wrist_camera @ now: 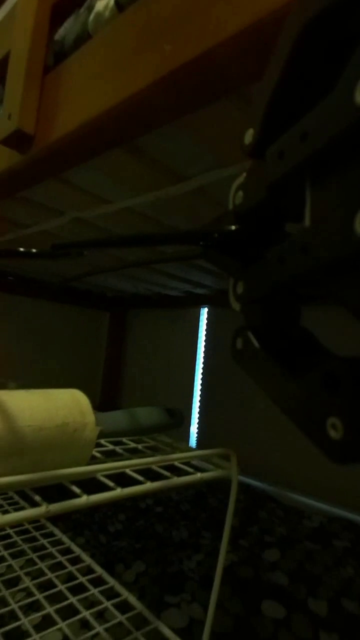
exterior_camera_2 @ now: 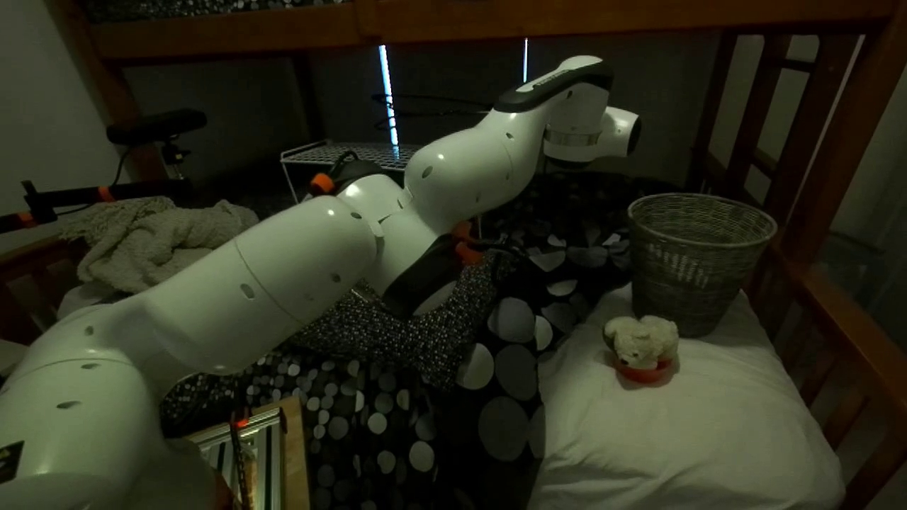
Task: Remove the black hanger from the basket and put it on the top wire mesh rack of the white shoe rack
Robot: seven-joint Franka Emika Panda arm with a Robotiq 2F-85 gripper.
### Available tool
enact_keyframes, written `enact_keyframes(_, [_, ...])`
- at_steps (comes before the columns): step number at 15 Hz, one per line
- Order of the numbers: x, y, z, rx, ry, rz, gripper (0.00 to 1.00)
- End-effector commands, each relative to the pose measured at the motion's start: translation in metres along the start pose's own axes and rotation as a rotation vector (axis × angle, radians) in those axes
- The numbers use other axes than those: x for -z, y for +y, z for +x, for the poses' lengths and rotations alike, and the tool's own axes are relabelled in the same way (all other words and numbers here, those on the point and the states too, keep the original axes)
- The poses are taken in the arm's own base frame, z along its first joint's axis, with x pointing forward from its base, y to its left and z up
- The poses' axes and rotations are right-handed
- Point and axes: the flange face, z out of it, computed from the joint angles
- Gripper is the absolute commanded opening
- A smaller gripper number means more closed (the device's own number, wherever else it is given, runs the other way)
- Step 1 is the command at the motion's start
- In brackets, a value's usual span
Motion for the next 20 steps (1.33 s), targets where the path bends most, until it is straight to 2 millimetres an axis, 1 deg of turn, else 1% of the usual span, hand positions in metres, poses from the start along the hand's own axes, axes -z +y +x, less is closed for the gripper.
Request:
enact_keyframes(1, [-0.031,0.008,-0.007,-0.114,-0.068,-0.079,0.02])
enact_keyframes(2, [-0.043,0.006,-0.009,-0.130,-0.087,-0.106,0.02])
enact_keyframes(3, [-0.049,0.008,-0.011,-0.146,-0.103,-0.136,0.02])
enact_keyframes(6, [-0.065,0.012,-0.019,-0.149,-0.156,-0.238,0.02])
enact_keyframes(8, [-0.070,0.014,-0.023,-0.133,-0.181,-0.288,0.02])
enact_keyframes(9, [-0.073,0.015,-0.023,-0.121,-0.186,-0.299,0.32])
enact_keyframes(10, [-0.076,0.013,-0.022,-0.102,-0.180,-0.307,0.33])
enact_keyframes(11, [-0.077,0.009,-0.019,-0.063,-0.156,-0.308,0.38])
enact_keyframes(13, [-0.073,-0.001,-0.013,0.011,-0.112,-0.298,0.54])
enact_keyframes(14, [-0.068,-0.008,-0.010,0.043,-0.083,-0.295,0.63])
enact_keyframes(15, [-0.058,-0.019,-0.006,0.071,-0.043,-0.293,0.69])
enact_keyframes(16, [-0.038,-0.033,0.000,0.090,0.015,-0.324,0.77])
enact_keyframes(17, [-0.018,-0.043,0.004,0.101,0.072,-0.357,0.85])
enact_keyframes(19, [0.036,-0.059,0.008,0.090,0.163,-0.428,0.99])
enact_keyframes(20, [0.059,-0.063,0.009,0.079,0.206,-0.465,1.00])
